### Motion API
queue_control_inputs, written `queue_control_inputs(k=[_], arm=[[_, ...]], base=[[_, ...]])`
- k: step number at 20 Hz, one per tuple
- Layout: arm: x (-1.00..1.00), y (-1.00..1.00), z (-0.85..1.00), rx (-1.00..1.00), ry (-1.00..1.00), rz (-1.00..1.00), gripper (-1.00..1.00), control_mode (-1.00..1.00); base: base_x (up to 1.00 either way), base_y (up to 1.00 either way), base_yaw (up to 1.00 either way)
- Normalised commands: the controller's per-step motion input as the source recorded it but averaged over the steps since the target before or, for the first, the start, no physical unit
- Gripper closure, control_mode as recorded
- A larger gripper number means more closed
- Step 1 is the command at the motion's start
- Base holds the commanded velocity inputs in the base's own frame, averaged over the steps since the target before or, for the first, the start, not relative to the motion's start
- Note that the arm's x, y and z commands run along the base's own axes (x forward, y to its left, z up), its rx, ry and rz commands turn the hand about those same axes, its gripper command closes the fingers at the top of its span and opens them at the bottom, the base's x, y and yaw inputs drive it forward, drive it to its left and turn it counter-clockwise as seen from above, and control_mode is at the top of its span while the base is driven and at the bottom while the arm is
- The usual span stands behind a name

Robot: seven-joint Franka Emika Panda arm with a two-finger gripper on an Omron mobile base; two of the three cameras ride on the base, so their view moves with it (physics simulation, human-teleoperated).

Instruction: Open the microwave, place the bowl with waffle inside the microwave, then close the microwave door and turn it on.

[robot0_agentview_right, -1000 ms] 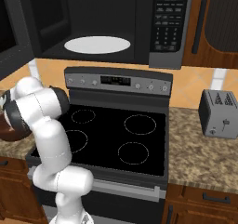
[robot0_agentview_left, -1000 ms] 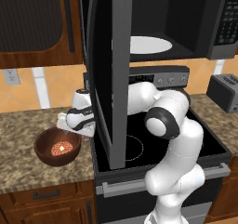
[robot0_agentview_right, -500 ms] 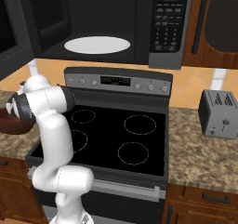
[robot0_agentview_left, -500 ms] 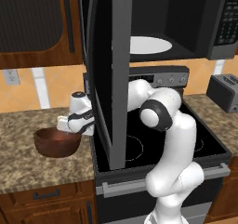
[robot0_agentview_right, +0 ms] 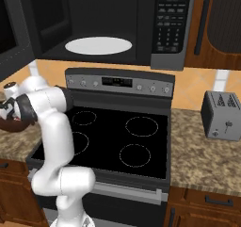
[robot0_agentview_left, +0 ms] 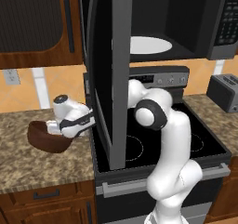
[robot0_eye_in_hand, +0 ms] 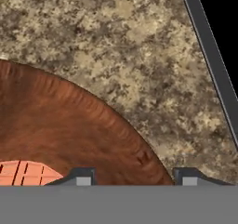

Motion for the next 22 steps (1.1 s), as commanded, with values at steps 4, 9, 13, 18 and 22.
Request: queue_control_inputs(k=[4,9,13,18,22], arm=[[-1.00,-0.08,-0.05,0.06,-0.32,0.00,1.00,-1.00],[-0.87,-0.88,0.25,0.28,-0.32,0.00,1.00,-1.00],[-0.39,-1.00,0.51,0.32,-0.09,-0.02,1.00,-1.00],[-0.24,-1.00,0.96,0.29,-0.01,-0.02,1.00,-1.00],[-0.32,-0.98,1.00,0.17,0.04,0.00,1.00,-1.00]], base=[[0.00,0.00,0.00],[0.00,0.00,0.00],[0.00,0.00,0.00],[0.00,0.00,0.00],[0.00,0.00,0.00]])
